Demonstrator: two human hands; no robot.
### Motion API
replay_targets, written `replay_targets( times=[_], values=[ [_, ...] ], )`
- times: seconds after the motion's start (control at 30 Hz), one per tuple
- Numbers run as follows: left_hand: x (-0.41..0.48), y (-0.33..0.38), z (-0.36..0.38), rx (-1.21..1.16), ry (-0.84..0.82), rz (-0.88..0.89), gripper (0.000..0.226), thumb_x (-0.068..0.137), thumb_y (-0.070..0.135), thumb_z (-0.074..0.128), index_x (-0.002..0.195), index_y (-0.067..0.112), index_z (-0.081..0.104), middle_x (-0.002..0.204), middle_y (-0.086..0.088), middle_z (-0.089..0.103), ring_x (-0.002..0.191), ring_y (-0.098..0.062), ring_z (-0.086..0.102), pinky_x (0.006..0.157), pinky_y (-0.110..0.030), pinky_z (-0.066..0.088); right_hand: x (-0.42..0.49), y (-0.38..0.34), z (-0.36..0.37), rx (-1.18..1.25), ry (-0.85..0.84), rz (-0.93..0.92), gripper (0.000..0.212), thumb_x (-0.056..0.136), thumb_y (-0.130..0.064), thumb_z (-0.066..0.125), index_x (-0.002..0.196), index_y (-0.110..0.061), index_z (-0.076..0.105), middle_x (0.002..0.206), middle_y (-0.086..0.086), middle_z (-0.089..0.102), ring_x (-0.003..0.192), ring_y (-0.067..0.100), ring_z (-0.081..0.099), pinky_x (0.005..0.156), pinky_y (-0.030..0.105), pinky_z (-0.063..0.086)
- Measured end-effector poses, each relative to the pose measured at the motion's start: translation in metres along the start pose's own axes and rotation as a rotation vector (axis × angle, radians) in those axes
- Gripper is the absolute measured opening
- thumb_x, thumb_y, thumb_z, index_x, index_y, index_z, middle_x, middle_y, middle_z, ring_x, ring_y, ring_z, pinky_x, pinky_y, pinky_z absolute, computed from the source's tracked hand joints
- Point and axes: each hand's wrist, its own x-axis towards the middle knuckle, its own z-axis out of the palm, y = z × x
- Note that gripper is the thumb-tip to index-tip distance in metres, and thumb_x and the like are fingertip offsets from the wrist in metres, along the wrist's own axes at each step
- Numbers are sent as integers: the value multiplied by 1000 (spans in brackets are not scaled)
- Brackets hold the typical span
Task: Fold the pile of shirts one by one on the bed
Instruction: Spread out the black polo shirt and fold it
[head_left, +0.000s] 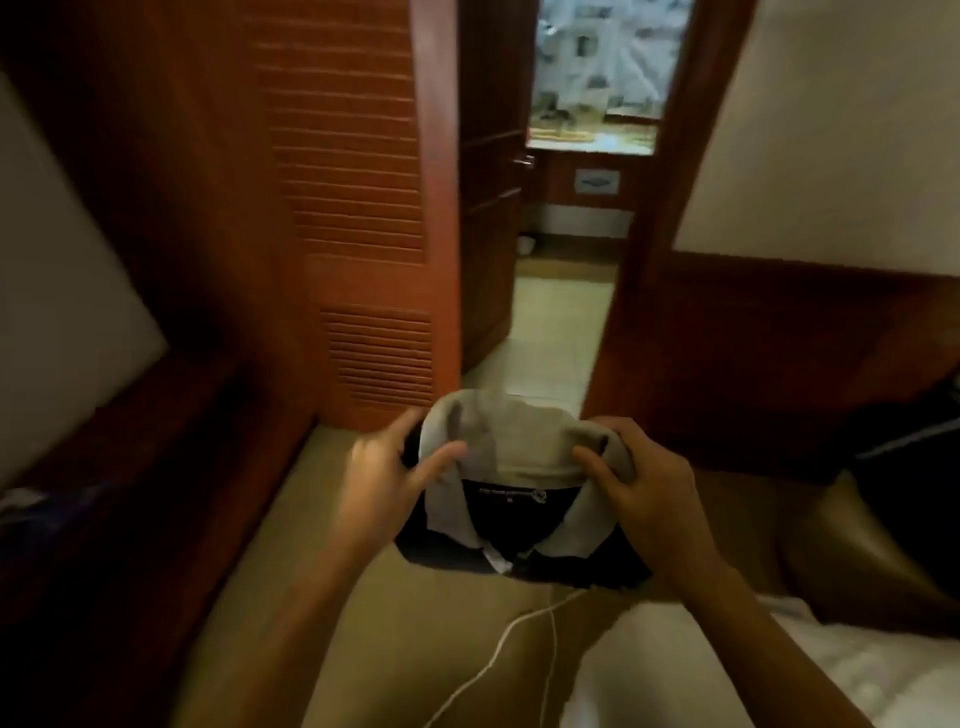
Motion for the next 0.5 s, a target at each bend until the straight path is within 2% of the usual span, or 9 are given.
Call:
replay_targets(
  times=[0.07,0.17,0.3,0.43,0.5],
  values=[
    [2,-29,-47,67,63,-94,39,85,68,60,85,29,57,69,7,59,59,-7,53,55,-32,43,47,-17,50,53,-90,-95,26,95,-54,54,109,-34,61,94,-16,68,85,2,65,71,26,54],
    [-7,-66,-106,154,166,-231,46,86,67,63,84,22,59,70,2,59,62,-14,55,58,-40,46,100,-47,124,143,-207,-211,16,92,-57,55,96,-42,57,88,-21,66,82,-3,63,68,15,48],
    [-21,-106,-155,256,358,-394,42,85,71,61,88,29,62,79,8,66,69,-14,64,56,-29,48,152,-79,213,282,-357,-354,16,91,-48,62,93,-32,62,78,-20,65,74,1,64,60,18,48],
    [-17,-136,-181,385,537,-511,45,84,73,60,94,29,64,81,8,68,70,-13,65,59,-38,49,207,-98,287,412,-523,-479,16,91,-47,62,94,-32,64,77,-23,66,73,-2,65,53,10,43],
    [-7,-147,-188,412,641,-573,41,82,75,60,97,37,65,86,14,69,74,-11,67,60,-36,52,241,-106,320,454,-609,-528,16,92,-49,61,96,-34,64,79,-22,67,74,-3,65,52,8,40]
  ],
)
